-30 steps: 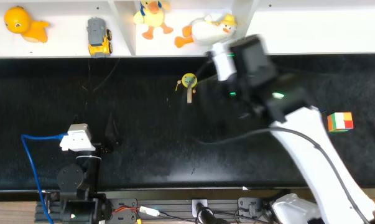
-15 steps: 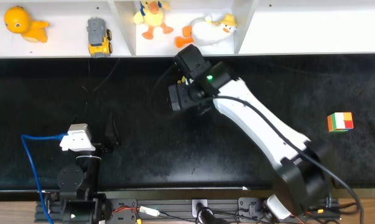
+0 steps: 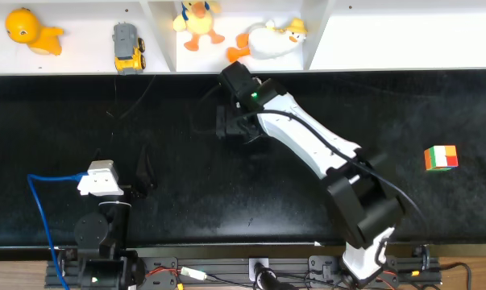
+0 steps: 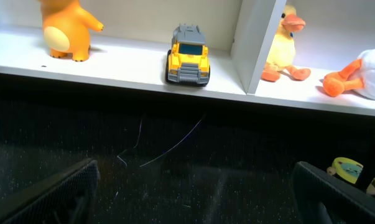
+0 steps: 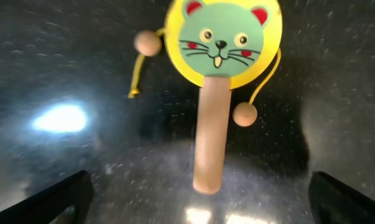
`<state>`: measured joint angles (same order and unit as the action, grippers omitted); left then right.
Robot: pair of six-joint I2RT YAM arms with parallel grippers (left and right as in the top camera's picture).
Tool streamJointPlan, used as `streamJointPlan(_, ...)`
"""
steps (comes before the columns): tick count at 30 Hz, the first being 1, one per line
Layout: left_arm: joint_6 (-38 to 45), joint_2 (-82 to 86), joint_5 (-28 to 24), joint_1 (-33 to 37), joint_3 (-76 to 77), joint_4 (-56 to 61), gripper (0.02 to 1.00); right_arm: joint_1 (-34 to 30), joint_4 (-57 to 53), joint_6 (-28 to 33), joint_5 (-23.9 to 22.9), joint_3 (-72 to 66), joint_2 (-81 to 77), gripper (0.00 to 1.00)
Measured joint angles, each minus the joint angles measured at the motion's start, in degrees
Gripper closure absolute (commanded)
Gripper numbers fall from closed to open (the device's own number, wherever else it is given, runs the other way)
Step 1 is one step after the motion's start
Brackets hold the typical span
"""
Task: Store Toys
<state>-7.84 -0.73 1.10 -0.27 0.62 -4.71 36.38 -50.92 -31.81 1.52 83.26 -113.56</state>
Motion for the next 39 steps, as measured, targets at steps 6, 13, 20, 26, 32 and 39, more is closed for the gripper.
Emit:
streamJointPlan(6, 0.0, 0.0, 0.0, 0.0, 0.0, 0.0, 0.02, 0.0, 0.2, -1.3, -0.2, 0.4, -1.5, 0.351)
streamJointPlan(13, 0.0, 0.0, 0.0, 0.0, 0.0, 0.0, 0.02, 0.0, 0.1, -2.1, 0.0, 0.5, -1.9, 0.647)
streamJointPlan(20, 0.0, 0.0, 0.0, 0.0, 0.0, 0.0, 0.02, 0.0, 0.1, -2.0, 0.1, 0.5, -2.1, 0.893)
streamJointPlan(26, 0.0, 0.0, 0.0, 0.0, 0.0, 0.0, 0.02, -0.6, 0.0, -1.8, 0.2, 0.5, -2.3, 0.958)
streamJointPlan(32, 0.0, 0.0, 0.0, 0.0, 0.0, 0.0, 0.02, -1.5, -2.8, -1.2, 1.4, 1.1, -2.3, 0.954)
streamJointPlan(39, 0.0, 0.0, 0.0, 0.0, 0.0, 0.0, 0.02, -1.4, -13.0, -0.5, 2.9, 6.7, -1.6, 0.958)
